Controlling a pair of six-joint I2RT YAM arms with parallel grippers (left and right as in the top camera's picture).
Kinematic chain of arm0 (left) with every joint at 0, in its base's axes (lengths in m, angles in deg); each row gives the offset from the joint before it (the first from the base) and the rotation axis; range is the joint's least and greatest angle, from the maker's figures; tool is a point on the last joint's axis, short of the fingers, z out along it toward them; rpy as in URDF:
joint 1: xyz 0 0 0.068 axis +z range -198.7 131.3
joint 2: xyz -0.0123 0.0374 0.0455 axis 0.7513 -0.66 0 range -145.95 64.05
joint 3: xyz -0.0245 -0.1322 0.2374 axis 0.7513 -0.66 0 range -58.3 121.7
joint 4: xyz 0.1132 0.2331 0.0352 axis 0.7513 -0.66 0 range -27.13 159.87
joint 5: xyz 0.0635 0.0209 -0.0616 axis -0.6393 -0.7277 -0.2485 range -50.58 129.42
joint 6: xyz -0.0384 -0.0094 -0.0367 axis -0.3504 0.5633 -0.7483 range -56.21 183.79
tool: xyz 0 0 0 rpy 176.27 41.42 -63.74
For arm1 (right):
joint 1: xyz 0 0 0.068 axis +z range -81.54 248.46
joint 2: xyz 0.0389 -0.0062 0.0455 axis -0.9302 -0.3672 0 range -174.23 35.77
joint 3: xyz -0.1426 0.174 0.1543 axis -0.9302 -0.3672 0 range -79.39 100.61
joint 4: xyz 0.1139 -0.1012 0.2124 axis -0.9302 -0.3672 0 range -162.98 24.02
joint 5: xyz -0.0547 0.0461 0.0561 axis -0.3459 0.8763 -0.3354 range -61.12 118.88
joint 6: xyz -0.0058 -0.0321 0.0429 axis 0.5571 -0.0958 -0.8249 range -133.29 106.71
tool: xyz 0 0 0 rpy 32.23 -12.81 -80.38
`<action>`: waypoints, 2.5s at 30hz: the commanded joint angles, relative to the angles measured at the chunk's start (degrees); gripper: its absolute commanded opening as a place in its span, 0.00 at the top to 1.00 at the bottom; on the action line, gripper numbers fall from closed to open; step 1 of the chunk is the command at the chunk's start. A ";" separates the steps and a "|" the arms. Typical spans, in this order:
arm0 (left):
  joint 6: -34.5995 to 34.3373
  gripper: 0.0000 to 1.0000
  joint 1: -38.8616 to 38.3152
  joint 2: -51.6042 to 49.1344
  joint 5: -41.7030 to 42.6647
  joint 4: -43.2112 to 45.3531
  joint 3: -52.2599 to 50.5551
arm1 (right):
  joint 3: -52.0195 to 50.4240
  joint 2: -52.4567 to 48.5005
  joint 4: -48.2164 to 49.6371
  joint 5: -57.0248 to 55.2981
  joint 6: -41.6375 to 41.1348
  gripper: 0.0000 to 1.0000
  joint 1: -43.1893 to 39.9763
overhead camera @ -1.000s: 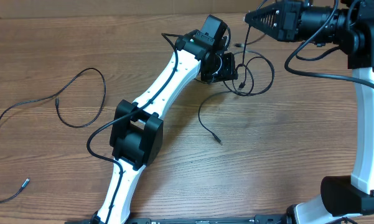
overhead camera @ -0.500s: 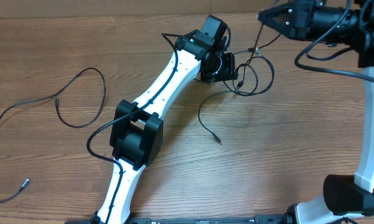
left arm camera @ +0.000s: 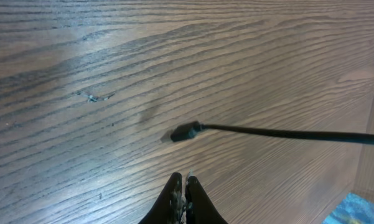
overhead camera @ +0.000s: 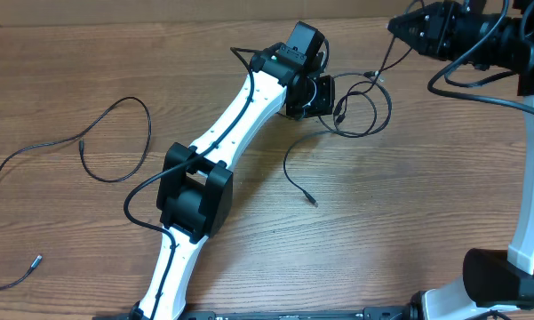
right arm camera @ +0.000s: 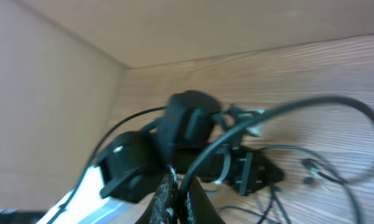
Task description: Untangle cables
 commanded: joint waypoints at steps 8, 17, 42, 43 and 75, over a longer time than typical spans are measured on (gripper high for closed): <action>0.31 0.96 -0.37 -0.42 -0.55 -0.28 0.15 | 1.66 -0.20 -0.59 -11.74 0.00 0.96 -0.48; 0.35 0.96 -0.31 -0.42 -0.55 -0.61 0.15 | 1.66 -4.15 -1.55 -11.80 -1.51 0.96 -3.02; 2.36 0.96 1.05 -0.39 3.26 -1.57 0.17 | 1.46 -5.18 -4.26 -12.94 -1.70 0.96 -4.33; 2.73 0.96 1.16 -0.37 4.57 -1.44 0.17 | 1.46 -5.18 -4.48 -12.92 -1.70 0.96 -4.26; 15.82 0.96 23.21 26.80 5.73 -3.61 0.20 | 0.20 -5.14 -18.99 -50.36 -19.54 0.96 9.77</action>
